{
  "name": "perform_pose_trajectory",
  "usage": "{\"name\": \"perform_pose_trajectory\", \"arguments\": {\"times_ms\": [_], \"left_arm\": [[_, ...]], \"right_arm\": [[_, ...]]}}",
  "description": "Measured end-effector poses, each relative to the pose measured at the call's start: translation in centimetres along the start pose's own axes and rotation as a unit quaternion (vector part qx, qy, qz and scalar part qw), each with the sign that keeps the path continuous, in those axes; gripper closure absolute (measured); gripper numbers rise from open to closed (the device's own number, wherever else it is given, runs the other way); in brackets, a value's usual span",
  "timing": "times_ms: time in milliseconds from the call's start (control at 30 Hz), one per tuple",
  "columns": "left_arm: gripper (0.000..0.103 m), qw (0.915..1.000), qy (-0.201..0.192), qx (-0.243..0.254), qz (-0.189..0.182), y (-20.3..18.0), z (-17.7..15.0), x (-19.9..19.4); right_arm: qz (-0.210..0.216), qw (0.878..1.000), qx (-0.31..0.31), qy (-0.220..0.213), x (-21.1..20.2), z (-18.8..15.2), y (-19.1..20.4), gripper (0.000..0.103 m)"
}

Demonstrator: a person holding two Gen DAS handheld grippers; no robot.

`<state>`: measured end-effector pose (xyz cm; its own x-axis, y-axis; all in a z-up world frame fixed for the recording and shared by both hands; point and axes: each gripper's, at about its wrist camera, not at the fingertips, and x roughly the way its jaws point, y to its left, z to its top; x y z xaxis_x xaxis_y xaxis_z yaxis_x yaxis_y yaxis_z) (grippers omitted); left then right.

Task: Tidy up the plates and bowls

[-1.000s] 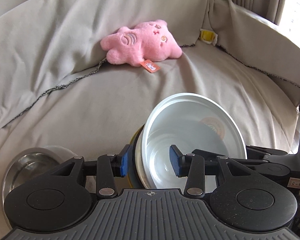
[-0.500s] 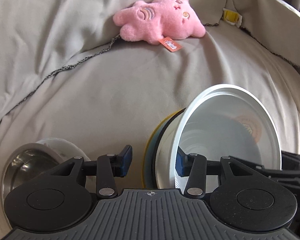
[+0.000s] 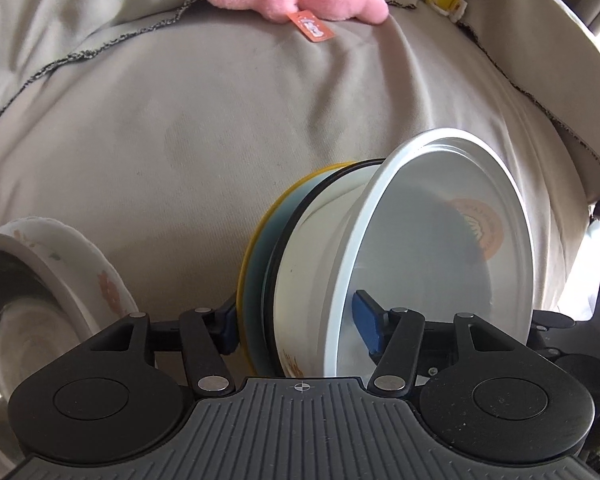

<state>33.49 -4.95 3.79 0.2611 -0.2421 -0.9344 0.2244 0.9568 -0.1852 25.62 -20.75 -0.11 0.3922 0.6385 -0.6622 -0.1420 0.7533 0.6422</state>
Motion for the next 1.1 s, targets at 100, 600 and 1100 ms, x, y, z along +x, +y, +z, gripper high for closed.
{"name": "perform_pose_trajectory", "arguments": {"times_ms": [100, 600, 1100], "left_arm": [[0.038, 0.9998, -0.014, 0.017, 0.001, -1.0, 0.6, -0.2], [0.044, 0.9988, -0.014, 0.033, 0.033, -4.7, 3.5, 1.0], [0.061, 0.9845, -0.053, 0.085, 0.144, -6.7, 4.2, -0.4]], "right_arm": [[-0.018, 1.000, -0.012, -0.009, -0.1, 0.2, 0.3, 0.051], [0.013, 0.993, 0.067, -0.096, -2.7, 1.1, -5.4, 0.051], [-0.069, 0.980, 0.084, -0.170, -5.4, 2.5, -5.0, 0.046]]}}
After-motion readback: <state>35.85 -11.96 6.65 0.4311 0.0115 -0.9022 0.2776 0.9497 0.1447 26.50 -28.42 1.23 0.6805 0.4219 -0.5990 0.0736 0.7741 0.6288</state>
